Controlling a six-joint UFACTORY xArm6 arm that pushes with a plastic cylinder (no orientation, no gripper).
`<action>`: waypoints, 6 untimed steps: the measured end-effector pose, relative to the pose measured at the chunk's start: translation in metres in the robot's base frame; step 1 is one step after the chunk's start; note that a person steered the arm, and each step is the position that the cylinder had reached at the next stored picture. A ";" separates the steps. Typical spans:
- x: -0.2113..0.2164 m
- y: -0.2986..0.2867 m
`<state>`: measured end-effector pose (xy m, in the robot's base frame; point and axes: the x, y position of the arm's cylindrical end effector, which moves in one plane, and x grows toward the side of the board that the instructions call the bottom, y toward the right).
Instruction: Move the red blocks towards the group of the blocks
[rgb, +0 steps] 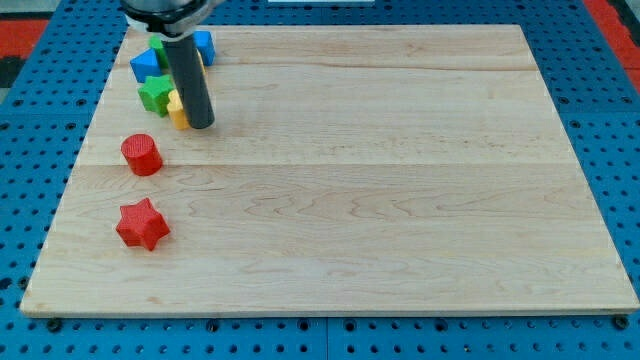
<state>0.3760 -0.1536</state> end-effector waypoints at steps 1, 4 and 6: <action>0.042 0.054; 0.090 0.019; 0.130 -0.035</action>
<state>0.5056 -0.1882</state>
